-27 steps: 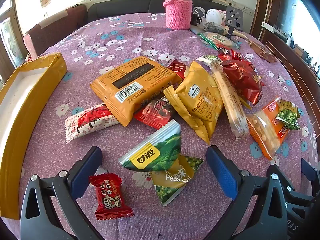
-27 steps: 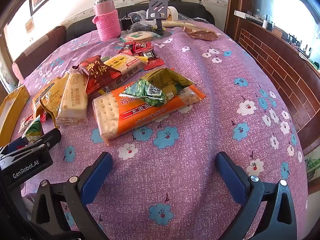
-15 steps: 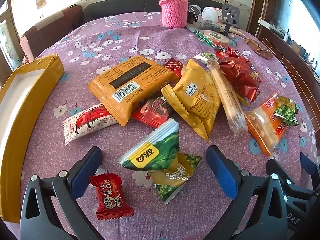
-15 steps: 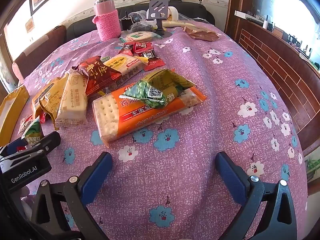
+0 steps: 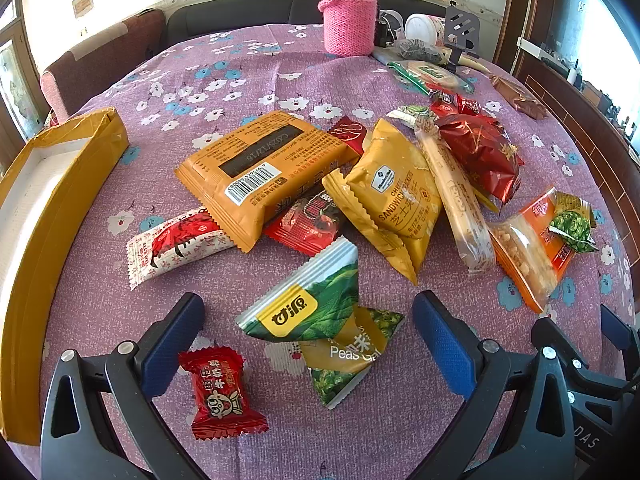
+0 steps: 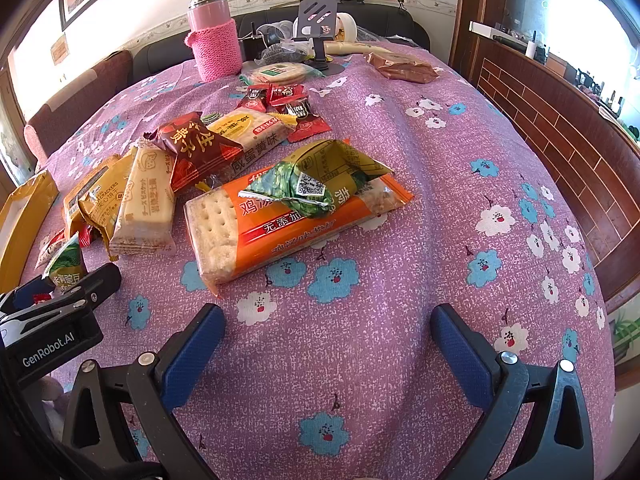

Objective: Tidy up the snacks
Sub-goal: 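Move both tools over the snack pile toward the packets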

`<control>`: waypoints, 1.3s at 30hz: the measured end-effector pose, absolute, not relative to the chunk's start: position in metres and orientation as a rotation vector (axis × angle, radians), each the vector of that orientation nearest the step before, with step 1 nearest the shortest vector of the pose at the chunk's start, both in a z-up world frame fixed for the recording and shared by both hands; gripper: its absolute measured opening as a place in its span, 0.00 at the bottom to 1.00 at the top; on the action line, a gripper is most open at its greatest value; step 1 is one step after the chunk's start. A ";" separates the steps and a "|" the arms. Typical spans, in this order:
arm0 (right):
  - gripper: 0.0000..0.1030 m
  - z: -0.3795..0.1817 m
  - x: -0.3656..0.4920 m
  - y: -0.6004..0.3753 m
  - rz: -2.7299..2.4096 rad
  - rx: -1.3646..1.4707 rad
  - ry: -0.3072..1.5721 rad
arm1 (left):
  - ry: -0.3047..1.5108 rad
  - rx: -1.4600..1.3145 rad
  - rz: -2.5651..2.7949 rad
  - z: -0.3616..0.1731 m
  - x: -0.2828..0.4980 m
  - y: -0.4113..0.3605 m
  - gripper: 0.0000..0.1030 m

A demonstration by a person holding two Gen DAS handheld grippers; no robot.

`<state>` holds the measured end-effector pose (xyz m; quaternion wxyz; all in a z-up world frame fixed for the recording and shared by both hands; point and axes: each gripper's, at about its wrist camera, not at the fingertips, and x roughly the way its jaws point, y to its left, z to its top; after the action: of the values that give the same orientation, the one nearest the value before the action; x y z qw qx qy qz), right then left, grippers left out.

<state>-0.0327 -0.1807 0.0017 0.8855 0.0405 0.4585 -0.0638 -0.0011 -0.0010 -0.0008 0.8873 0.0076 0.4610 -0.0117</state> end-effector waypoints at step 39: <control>1.00 0.002 -0.033 -0.177 -0.161 0.114 1.088 | 0.696 -0.305 -0.211 0.131 -0.151 0.231 0.94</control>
<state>-0.0327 -0.1767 0.0022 0.8511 0.0541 0.5166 -0.0766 -0.1515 0.2305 0.1308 0.9233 -0.1486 0.3389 -0.1030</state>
